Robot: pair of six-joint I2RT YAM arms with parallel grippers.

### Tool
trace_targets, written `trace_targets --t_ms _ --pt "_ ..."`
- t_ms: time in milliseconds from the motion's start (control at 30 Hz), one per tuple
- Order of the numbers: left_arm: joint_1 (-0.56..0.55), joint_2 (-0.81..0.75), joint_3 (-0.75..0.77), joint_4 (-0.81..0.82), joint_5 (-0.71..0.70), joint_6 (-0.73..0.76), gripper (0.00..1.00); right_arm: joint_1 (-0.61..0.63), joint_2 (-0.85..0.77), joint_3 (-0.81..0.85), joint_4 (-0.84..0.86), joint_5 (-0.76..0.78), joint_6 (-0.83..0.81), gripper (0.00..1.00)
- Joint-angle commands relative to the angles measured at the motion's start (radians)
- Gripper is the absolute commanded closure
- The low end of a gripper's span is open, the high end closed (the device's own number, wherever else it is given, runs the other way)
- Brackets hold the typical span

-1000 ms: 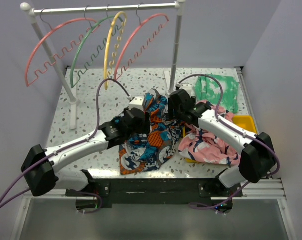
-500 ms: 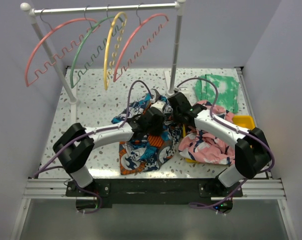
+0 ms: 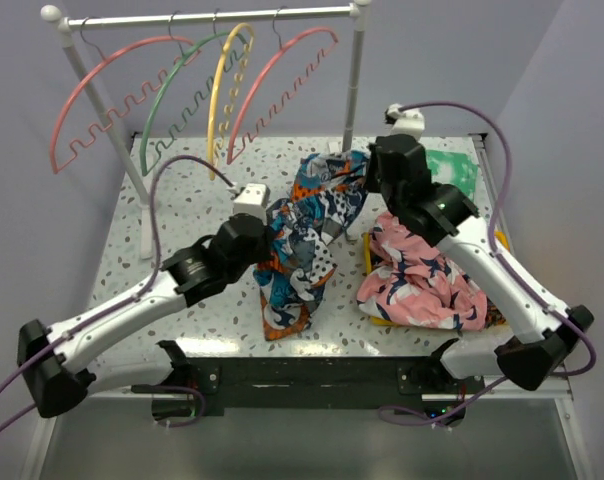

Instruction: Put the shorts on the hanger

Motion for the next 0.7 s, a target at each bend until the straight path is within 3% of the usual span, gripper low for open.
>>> trace_targets --t_ms 0,100,200,267,367,400,433,567,667 --pt "0.027 -0.100 0.052 -0.160 -0.172 -0.019 1.00 -0.001 -0.072 0.162 0.004 0.123 -0.081 1.00" --pt "0.027 -0.140 0.088 -0.182 -0.198 0.001 1.00 -0.003 -0.072 0.257 -0.015 0.111 -0.087 1.00" --pt "0.027 -0.153 0.059 -0.203 -0.214 -0.004 1.00 -0.003 -0.092 0.222 -0.020 0.047 -0.045 1.00" --pt "0.027 -0.151 -0.027 -0.209 -0.185 -0.043 0.96 -0.003 -0.133 0.030 0.024 -0.062 0.007 1.00" --pt "0.027 -0.171 -0.117 -0.153 -0.056 -0.068 0.66 -0.001 -0.190 -0.226 0.108 -0.211 0.064 1.00" --pt "0.027 -0.180 -0.133 -0.134 -0.018 -0.070 0.52 0.000 -0.205 -0.288 0.124 -0.234 0.092 1.00" --pt "0.028 -0.189 -0.144 -0.125 0.037 -0.077 0.47 0.005 -0.244 -0.353 0.168 -0.294 0.110 1.00" --pt "0.027 -0.223 -0.104 -0.116 0.136 -0.128 0.41 0.054 -0.353 -0.685 0.282 -0.296 0.199 1.00" --pt "0.025 -0.170 -0.043 -0.091 0.243 -0.189 0.41 0.089 -0.403 -0.764 0.302 -0.264 0.215 1.00"
